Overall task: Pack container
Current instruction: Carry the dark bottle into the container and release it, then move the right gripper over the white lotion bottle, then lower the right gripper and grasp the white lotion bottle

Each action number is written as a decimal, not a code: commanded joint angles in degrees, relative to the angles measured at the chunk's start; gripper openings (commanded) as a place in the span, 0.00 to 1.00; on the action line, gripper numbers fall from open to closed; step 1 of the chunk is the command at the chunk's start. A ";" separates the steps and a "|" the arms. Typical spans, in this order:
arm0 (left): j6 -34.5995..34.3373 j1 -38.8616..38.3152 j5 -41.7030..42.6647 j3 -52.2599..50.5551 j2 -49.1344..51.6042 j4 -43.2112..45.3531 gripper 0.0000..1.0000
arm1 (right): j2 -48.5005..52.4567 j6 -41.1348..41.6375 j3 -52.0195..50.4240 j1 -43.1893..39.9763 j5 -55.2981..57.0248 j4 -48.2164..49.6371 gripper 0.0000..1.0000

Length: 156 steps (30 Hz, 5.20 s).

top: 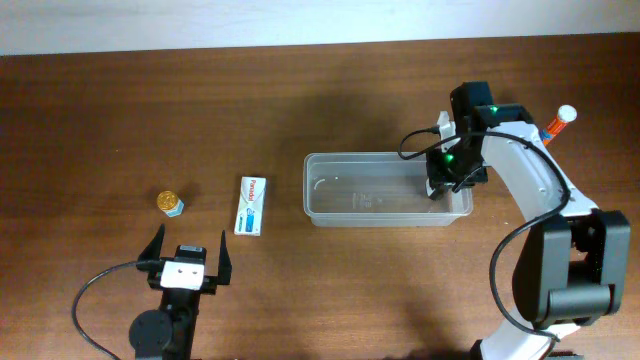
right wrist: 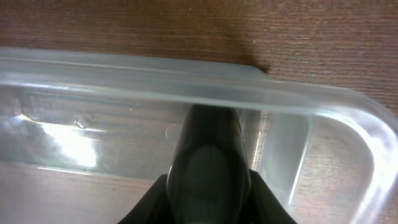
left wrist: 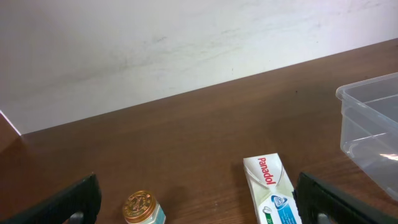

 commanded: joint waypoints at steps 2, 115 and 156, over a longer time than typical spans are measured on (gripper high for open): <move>0.85 0.24 -0.44 -0.35 -0.48 -0.07 0.99 | 0.92 0.50 -0.28 0.52 0.94 0.31 0.21; 0.85 0.24 -0.44 -0.35 -0.48 -0.07 0.99 | 15.15 -17.73 33.42 -16.92 3.54 -14.19 0.96; 0.85 0.24 -0.44 -0.35 -0.48 -0.07 0.99 | 21.24 -17.77 33.24 -20.50 2.21 -13.31 0.71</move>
